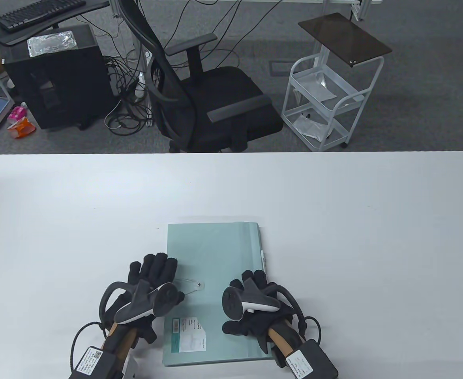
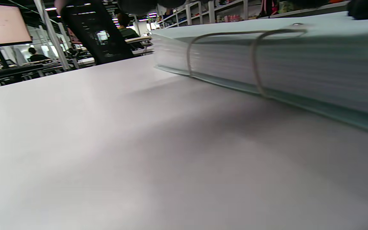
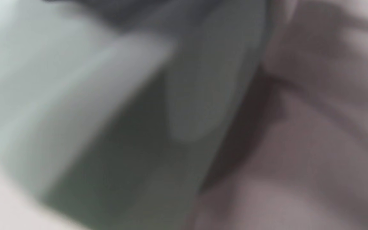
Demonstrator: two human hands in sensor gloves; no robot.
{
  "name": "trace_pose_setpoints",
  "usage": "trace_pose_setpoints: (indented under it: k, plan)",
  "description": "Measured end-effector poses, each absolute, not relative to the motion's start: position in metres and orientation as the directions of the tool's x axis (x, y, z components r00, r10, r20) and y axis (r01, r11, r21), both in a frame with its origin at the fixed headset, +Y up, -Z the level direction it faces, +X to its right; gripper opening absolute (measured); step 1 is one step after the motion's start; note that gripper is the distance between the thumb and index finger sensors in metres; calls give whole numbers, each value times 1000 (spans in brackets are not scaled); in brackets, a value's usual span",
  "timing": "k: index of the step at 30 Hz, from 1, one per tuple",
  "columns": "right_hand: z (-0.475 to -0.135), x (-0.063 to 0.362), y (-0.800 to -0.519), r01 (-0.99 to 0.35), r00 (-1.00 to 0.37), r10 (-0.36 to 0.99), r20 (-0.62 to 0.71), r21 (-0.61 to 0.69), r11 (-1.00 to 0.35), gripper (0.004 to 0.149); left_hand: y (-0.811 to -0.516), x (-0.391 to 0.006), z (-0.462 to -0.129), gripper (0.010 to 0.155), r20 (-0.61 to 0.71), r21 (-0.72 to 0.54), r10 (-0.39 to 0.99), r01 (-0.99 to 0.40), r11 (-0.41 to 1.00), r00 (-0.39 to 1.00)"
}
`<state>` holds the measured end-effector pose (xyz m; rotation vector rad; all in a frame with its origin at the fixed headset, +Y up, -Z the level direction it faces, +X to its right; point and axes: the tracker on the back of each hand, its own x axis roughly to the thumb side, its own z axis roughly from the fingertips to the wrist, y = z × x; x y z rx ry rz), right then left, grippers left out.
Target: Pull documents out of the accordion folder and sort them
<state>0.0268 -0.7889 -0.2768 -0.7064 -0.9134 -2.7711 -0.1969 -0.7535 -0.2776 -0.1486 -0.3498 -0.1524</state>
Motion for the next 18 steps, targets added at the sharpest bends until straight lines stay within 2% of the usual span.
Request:
trace_pose_setpoints:
  k: [3, 8, 16, 18]
  plan:
    - [-277, 26, -789, 278, -882, 5, 471, 530, -801, 98, -758, -179, -276, 72, 382, -101, -157, 210, 972, 911]
    - [-278, 24, -791, 280, -889, -3, 458, 539, -795, 97, -760, -168, -279, 50, 352, -75, -224, 266, 961, 909]
    - [-282, 20, -793, 272, -903, -11, 430, 551, -789, 97, -755, -164, -276, 45, 326, -37, -310, 340, 940, 893]
    - [-282, 20, -794, 268, -900, -8, 436, 539, -799, 97, -758, -165, -279, 45, 322, -99, -297, 344, 934, 899]
